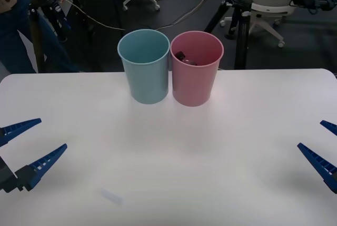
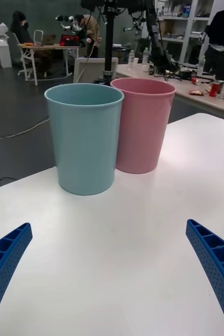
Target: Grasp the object on the table and drop it into the matching bin: aluminum can to the light blue bin, PET bottle to the pink bin.
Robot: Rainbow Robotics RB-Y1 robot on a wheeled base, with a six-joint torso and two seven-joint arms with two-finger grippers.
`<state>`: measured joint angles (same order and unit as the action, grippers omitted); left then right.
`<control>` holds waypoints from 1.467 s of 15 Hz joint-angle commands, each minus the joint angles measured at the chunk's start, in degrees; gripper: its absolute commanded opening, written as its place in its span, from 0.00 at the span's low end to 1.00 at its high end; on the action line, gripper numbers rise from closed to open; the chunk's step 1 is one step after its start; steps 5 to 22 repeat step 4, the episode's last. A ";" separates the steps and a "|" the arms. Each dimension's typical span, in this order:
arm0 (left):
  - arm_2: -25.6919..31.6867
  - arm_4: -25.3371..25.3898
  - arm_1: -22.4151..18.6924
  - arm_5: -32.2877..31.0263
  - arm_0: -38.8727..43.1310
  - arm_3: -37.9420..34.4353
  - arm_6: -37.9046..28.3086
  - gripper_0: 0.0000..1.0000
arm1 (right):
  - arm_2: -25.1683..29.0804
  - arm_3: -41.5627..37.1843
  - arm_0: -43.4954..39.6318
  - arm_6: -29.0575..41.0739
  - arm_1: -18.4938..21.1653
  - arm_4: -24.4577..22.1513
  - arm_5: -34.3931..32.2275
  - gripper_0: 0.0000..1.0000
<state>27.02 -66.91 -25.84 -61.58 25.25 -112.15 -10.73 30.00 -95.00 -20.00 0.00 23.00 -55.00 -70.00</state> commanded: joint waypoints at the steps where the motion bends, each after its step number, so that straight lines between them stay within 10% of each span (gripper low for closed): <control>1: 0.05 0.73 0.00 -1.70 0.68 0.01 0.71 1.00 | 0.00 0.00 0.00 0.00 0.00 0.00 0.00 1.00; 22: -0.04 0.91 0.00 -1.79 0.77 0.01 0.71 1.00 | 0.00 0.00 0.00 0.00 0.00 0.00 0.00 1.00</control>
